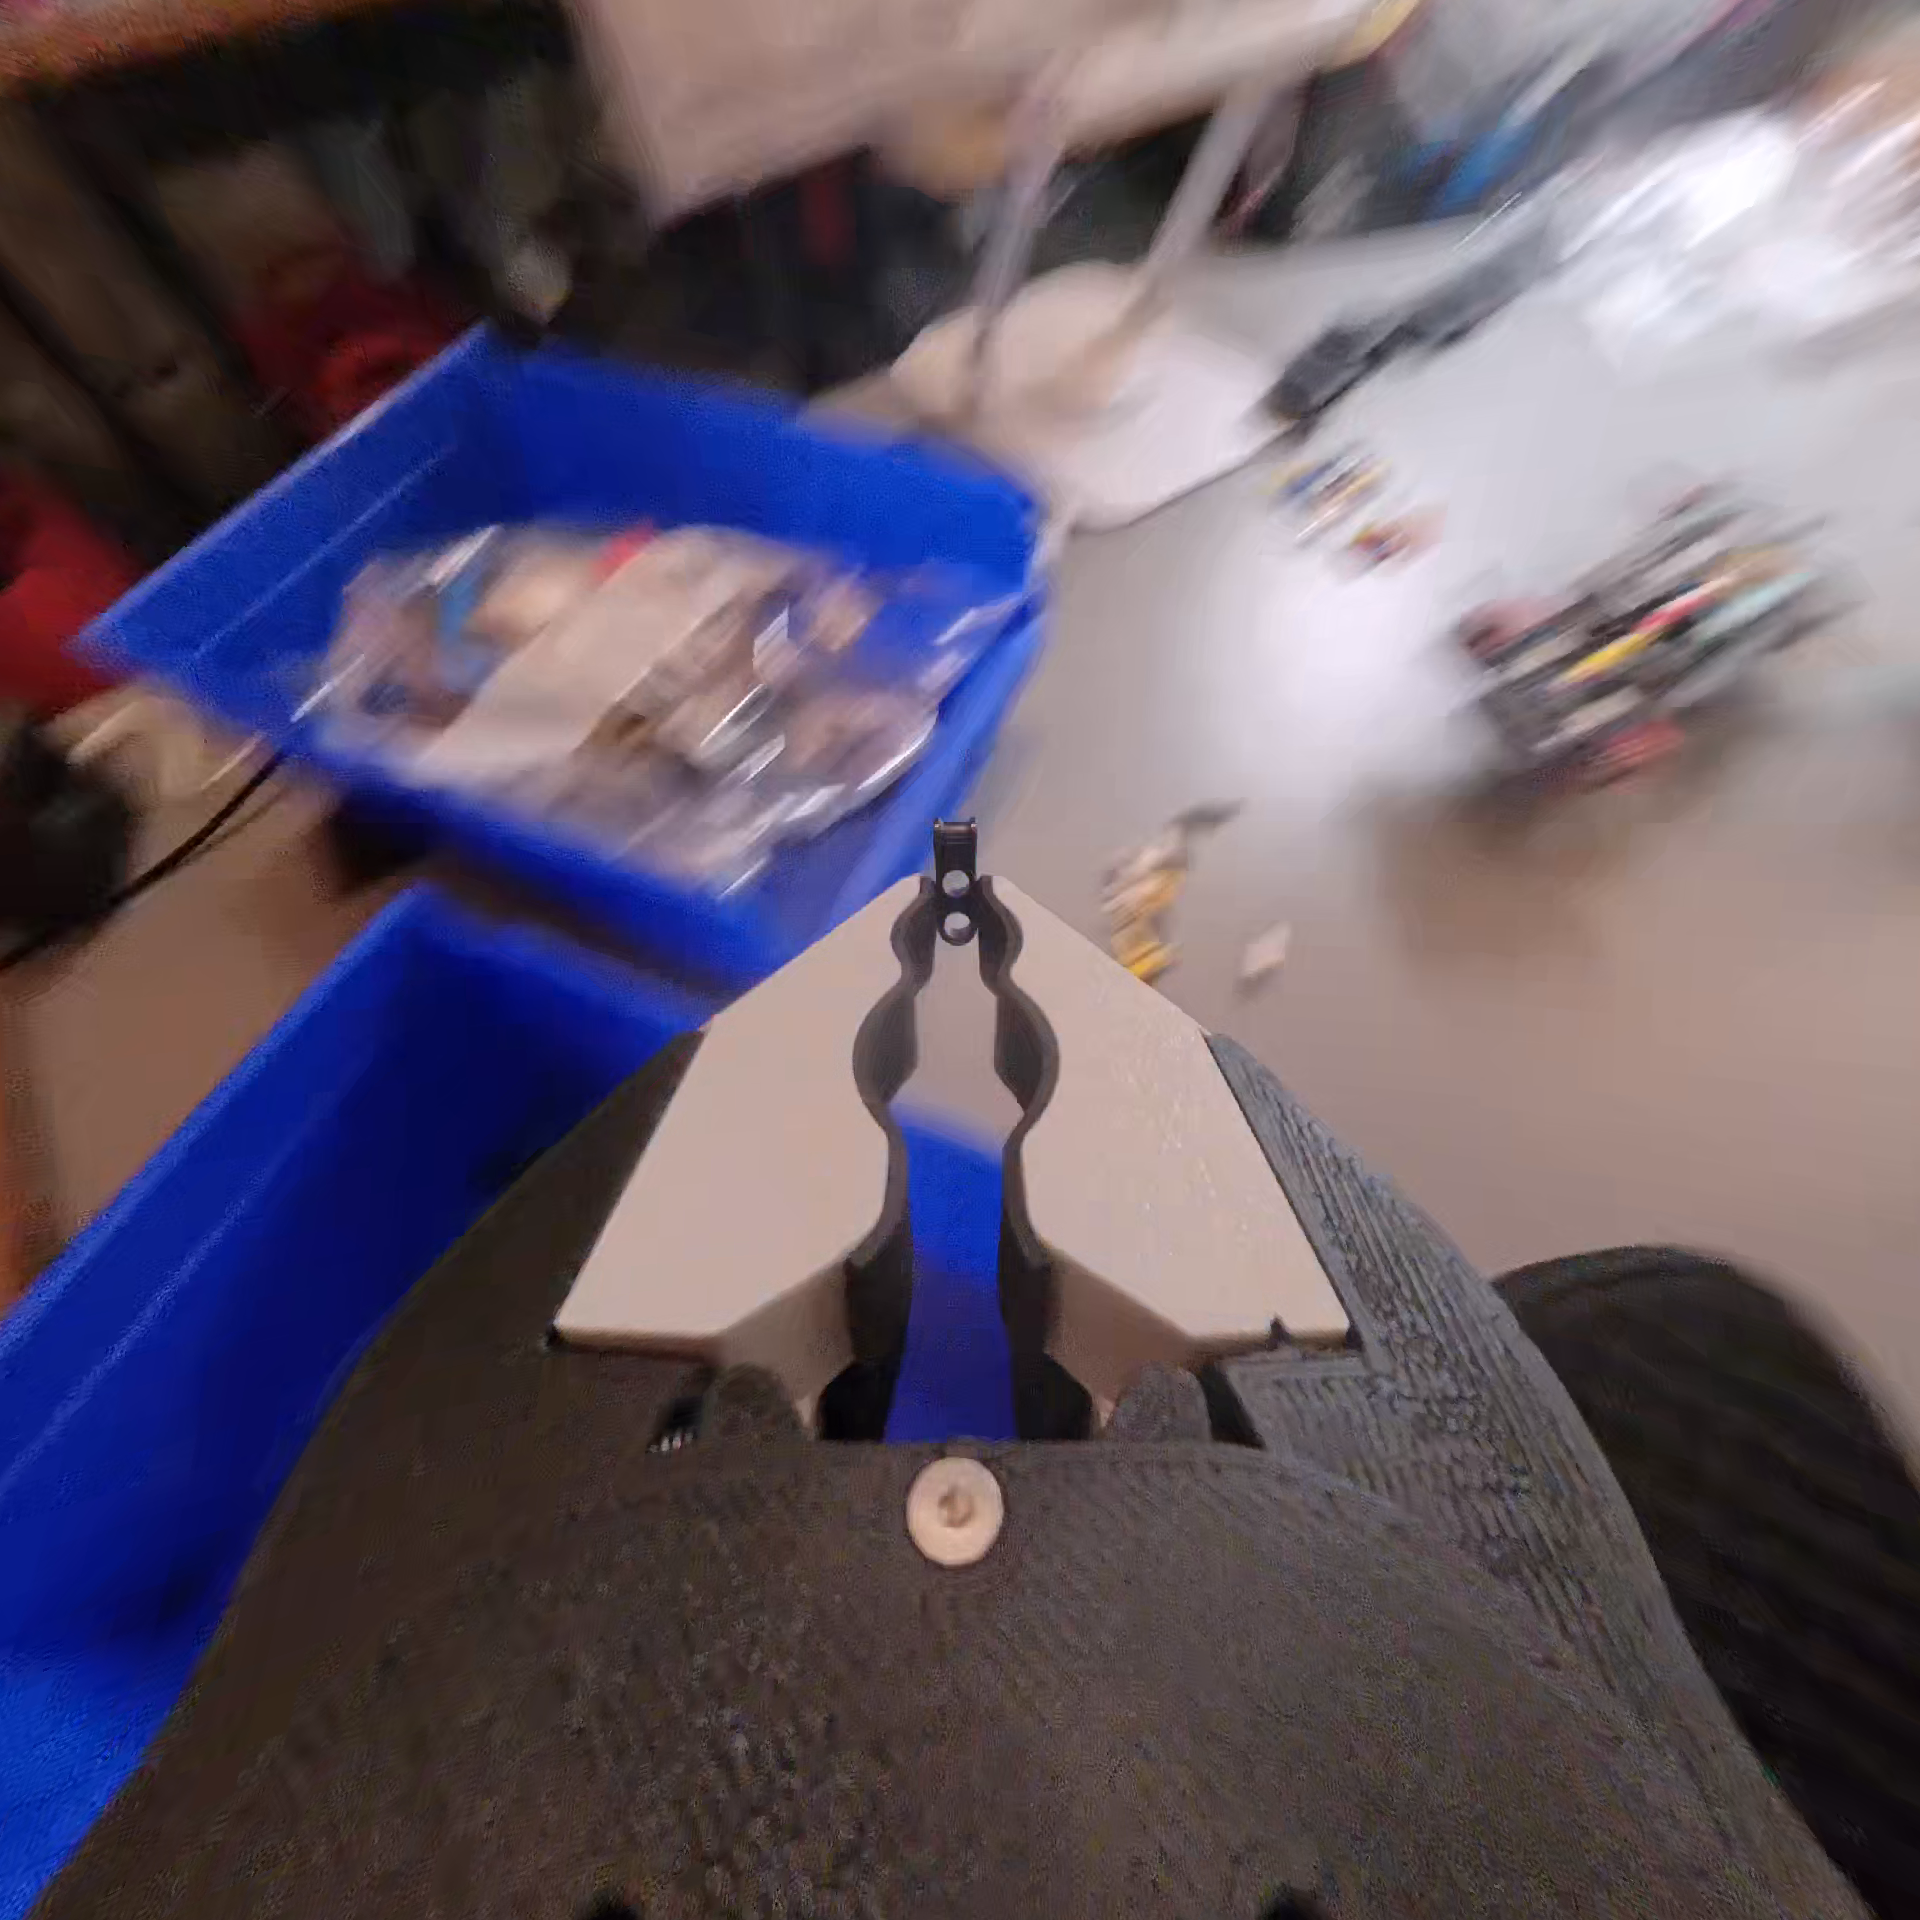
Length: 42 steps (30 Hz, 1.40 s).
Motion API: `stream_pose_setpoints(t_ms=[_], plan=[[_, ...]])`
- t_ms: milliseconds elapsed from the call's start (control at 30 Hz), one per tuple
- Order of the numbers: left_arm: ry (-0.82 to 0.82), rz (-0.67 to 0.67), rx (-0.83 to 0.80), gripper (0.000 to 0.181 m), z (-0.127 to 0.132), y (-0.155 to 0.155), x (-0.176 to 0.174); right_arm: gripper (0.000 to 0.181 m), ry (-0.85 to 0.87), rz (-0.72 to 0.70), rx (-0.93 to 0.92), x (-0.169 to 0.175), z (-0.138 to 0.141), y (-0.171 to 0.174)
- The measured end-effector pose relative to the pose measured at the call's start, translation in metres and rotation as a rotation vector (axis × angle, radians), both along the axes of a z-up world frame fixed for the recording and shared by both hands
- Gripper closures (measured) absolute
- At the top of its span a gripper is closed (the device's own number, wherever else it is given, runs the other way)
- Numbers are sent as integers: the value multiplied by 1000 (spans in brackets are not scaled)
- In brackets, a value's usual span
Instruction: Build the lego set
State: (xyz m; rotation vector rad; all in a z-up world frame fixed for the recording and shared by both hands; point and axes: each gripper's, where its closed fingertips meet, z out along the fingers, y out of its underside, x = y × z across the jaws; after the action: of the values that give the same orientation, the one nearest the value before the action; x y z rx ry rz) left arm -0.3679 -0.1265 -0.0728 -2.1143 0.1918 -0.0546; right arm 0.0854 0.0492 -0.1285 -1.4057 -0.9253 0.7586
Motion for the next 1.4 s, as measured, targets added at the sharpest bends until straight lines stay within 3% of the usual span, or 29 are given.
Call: stream_pose_setpoints(t_ms=[67,133,267,400,633,833,967,1100,1167,1267,1400], plan=[[-180,-196,152,176,39,8,79,169,-18,45,46,-8,3,-9],[-348,-380,221,176,56,11,156,168,-42,120,108,-20,7,-26],[-674,-590,185,176,36,22,273,160,-101,320,177,-45,13,-68],[-946,-601,15,176,-8,51,332,158,-164,444,295,-62,23,-99],[-1168,-660,-158,176,-36,55,385,153,-272,514,459,-81,20,-122],[-1180,-662,-170,176,-42,51,392,160,-314,518,503,-83,10,-126],[-1014,-646,-18,156,-32,54,372,161,-352,471,389,-65,6,-102],[-731,-566,224,151,-4,50,319,160,-622,305,146,-6,-43,-33],[-598,-480,309,152,4,46,283,160,-664,227,25,21,-63,-8],[-429,-306,378,154,7,39,225,160,-679,172,-158,45,-82,9],[-342,-164,435,156,13,15,177,160,-710,138,-260,57,-96,23]])
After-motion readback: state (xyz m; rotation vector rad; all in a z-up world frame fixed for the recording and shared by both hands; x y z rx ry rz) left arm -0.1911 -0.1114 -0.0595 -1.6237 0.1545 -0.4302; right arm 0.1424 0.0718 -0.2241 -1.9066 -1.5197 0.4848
